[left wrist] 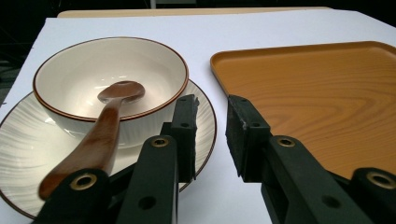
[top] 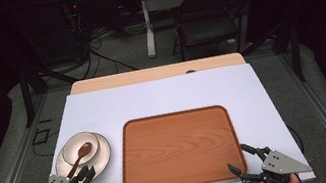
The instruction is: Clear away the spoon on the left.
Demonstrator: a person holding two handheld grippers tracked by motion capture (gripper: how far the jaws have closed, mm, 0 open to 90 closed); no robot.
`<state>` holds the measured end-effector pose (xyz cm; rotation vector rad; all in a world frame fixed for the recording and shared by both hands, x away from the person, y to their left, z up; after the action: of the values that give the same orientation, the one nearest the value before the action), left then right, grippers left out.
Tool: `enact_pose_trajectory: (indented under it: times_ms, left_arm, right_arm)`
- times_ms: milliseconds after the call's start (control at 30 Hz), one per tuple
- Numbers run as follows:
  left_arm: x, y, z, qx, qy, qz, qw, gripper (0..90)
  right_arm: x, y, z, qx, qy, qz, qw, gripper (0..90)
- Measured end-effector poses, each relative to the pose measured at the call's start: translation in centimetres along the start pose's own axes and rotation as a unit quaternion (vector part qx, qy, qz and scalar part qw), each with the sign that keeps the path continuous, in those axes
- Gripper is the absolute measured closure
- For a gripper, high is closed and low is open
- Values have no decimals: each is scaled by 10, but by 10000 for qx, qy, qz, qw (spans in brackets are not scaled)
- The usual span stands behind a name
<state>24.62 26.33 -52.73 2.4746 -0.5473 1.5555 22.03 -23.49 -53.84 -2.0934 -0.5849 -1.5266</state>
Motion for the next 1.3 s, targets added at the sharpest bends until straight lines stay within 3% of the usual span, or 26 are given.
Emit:
enact_pose_trajectory:
  times_ms: [700, 1000, 1300]
  left_arm:
    - [1, -18, -9, 282, 25, -119, 9995, 817]
    - [2, -27, -15, 516, -76, -123, 9986, 893]
    - [2, -36, -18, 639, -177, -147, 9977, 900]
  right_arm:
    - [1, 0, -1, -4, 25, 24, 10000, 272]
    - [1, 0, -2, -6, 40, 13, 10000, 272]
    - [1, 3, -3, -48, 79, 91, 9999, 272]
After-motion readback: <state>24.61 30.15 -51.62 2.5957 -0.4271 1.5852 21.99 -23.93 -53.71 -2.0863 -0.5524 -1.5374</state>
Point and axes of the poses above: each handheld gripper's, and its own axes: z roughly forward along the jaws, x roughly out of its top, y roughly to its right, the point moved 3 cm from there along z, roughly forward along the jaws, and after that the axes turned 10 degrees about z, right-handed, at the moved point
